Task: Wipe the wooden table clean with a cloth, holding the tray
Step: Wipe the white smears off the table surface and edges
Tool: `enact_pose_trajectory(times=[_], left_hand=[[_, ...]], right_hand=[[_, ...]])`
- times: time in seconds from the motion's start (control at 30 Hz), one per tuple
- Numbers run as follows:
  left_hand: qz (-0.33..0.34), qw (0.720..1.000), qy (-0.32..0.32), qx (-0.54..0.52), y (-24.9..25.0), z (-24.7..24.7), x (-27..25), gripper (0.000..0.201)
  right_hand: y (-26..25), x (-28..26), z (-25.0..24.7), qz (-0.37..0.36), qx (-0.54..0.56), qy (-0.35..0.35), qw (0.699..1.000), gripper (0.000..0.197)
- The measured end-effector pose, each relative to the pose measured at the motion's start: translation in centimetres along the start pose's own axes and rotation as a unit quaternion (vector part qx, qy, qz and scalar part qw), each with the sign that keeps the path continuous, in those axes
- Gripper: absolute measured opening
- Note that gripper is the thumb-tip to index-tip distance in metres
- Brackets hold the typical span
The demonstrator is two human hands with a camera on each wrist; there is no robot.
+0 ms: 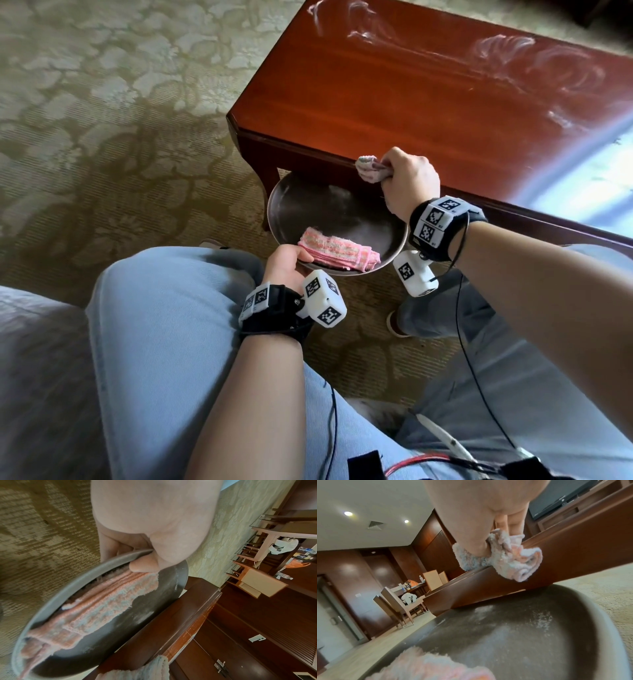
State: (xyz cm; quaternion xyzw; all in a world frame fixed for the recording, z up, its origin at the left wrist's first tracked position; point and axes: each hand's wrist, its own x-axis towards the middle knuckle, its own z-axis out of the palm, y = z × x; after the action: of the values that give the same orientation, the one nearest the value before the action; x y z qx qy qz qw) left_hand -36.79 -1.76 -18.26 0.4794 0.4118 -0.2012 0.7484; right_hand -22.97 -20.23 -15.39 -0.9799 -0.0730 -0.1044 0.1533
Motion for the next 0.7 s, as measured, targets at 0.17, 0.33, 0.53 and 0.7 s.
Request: enact_pose_trajectory(times=[0.17,0.33,0.53,0.7], left_hand=[[0.012,1.000,-0.001,0.010,0.1,0.1,1.1,0.009],[-0.003,1.000,-0.003,-0.022,-0.2,-0.4,0.9,0.036],[-0.033,0.998,-0.020,-0.045,-0.1,-0.7,0.9,0.059],[-0.023,0.998,-0.022,-0.054,0.0,-0.8,1.1,0.059]], right_hand=[[-0.2,-0.2,0.4,-0.029,-0.031,-0.004,0.999,0.025],[-1.1,0.3,1.2,-0.052,-0.050,-0.011,0.997,0.026],[-3.0,1.2,2.8,-0.071,-0.046,-0.010,0.996,0.027],[-4.1,2.1,3.2,-0.085,-0.042,-0.014,0.995,0.028]])
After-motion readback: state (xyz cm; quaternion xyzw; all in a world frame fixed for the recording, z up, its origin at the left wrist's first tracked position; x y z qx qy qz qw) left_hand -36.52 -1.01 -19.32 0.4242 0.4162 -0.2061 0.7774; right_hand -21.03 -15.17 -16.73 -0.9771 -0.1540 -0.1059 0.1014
